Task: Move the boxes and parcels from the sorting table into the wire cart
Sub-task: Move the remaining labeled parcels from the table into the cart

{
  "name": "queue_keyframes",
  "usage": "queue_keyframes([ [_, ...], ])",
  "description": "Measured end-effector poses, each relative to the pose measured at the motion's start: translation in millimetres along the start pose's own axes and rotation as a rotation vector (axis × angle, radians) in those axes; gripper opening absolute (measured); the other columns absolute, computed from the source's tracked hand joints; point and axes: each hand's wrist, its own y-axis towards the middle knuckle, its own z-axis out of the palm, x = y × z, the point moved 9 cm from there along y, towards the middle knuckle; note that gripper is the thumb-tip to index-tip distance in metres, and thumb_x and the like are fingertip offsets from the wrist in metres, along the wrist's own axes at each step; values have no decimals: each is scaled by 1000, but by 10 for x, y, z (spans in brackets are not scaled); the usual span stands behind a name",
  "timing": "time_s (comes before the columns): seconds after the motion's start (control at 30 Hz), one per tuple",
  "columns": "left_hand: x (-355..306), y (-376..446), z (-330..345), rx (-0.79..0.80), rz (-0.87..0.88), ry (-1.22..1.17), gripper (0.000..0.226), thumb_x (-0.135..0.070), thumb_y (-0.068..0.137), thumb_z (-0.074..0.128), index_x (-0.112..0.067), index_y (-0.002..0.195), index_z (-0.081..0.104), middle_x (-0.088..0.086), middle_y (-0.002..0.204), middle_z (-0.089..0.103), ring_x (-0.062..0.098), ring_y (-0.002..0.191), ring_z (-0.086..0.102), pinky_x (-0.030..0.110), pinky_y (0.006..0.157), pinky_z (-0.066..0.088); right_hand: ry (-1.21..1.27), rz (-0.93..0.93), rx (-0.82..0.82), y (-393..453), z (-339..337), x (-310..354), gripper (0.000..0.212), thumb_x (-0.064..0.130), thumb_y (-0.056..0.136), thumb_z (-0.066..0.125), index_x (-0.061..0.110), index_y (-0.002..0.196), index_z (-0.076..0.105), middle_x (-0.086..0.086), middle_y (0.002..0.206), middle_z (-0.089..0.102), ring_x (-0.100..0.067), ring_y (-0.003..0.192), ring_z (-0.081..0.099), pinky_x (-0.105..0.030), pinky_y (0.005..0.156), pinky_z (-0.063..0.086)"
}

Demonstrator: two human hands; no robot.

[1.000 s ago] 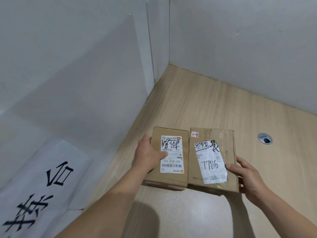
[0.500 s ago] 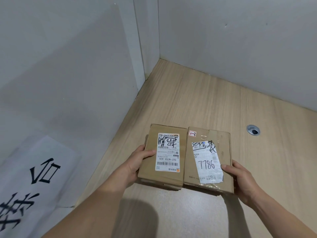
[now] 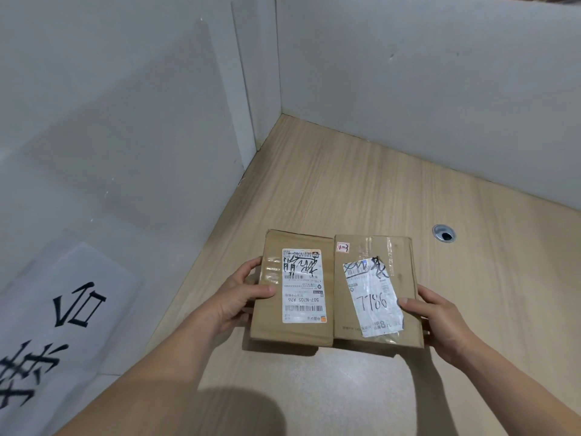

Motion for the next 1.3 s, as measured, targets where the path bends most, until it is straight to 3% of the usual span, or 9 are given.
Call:
queue_keyframes([
  [0.1,-42,-71,17,-51,42,25,78,-22,58,80,-40,129,53,-3,102,74,15,78,70,29,60,51,-29,-56,-50,-50,-47,82,59,9,86,75,27,140,59,0,85,79,-16,64,72,-30,62,49],
  [0.27,-110,-130,75,-74,64,88,78,-22,57,77,-41,127,49,1,107,68,21,90,69,38,72,56,-95,-111,-50,-201,0,215,73,6,84,78,35,144,49,-3,82,79,-16,68,75,-35,63,56],
  [0.4,-103,-181,137,-47,57,118,83,-29,52,84,-43,125,48,3,108,70,20,89,71,36,69,56,-120,-73,-31,-238,-28,161,71,8,78,82,37,134,50,-12,91,77,-23,68,71,-36,64,53],
  [0.5,-68,-216,157,-51,53,109,92,-39,40,88,-43,125,51,6,105,71,22,88,73,39,71,58,-108,-50,-27,-263,-67,86,70,30,58,86,42,119,55,-15,88,73,-28,74,58,-42,70,44],
  [0.6,-61,-260,179,-62,71,103,96,-38,38,88,-40,126,52,5,99,72,20,83,74,35,65,57,-85,-67,-42,-253,-147,49,60,26,71,86,36,121,54,-13,83,68,-27,75,55,-43,71,43],
  [0.77,-221,-381,171,-83,123,122,100,-38,39,89,-41,131,49,2,96,70,19,84,73,34,61,56,-120,-194,-30,-375,-182,310,64,8,84,79,39,132,50,-12,86,73,-17,68,72,-34,64,53],
  [0.9,-523,-553,130,-134,209,127,102,-38,39,88,-37,132,48,4,102,72,20,86,73,38,67,58,-133,-294,-18,-426,-269,618,74,6,85,77,42,143,48,-4,82,77,-23,75,74,-47,72,55],
  [1.07,-890,-861,144,-185,299,132,101,-38,40,87,-31,132,46,1,100,77,15,80,74,39,67,55,-86,-366,4,-513,-485,989,73,6,86,75,37,147,50,-6,90,75,-17,74,73,-36,61,54],
  [1.3,-1079,-1452,393,-256,396,102,85,-39,41,87,-36,118,51,7,108,73,16,86,71,37,62,58,-102,-461,85,-766,-636,1377,70,8,86,76,39,144,53,-17,105,72,-24,84,70,-42,68,56],
])
